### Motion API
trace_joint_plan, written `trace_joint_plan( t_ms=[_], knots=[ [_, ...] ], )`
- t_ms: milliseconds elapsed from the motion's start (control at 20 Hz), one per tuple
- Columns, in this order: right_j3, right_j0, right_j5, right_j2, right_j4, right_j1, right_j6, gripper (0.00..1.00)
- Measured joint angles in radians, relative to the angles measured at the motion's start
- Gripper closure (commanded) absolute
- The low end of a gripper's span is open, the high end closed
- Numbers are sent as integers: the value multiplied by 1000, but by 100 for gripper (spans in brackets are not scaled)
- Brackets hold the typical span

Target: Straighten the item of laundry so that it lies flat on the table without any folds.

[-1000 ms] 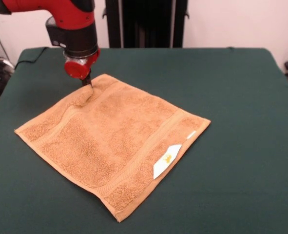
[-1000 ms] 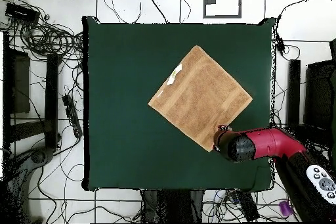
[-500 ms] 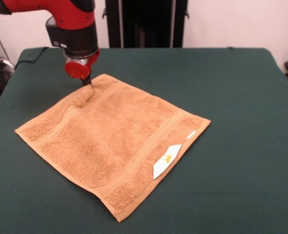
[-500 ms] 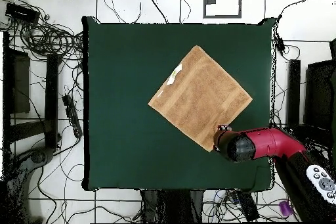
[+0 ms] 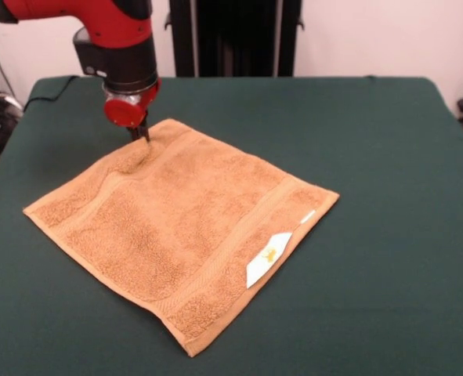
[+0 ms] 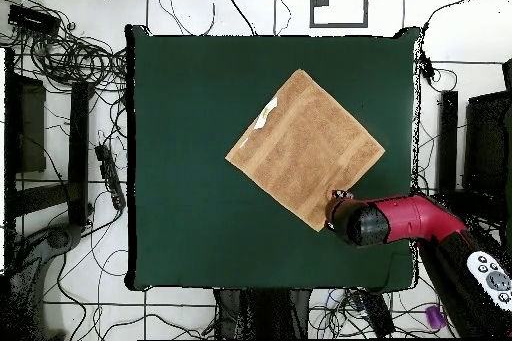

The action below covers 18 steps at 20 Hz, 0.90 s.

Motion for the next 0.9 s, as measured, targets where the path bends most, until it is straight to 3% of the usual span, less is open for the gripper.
trace_joint_plan(
  t_ms=[900],
  knots=[
    [6,64,-58,-89,65,-25,4,0]
  ],
)
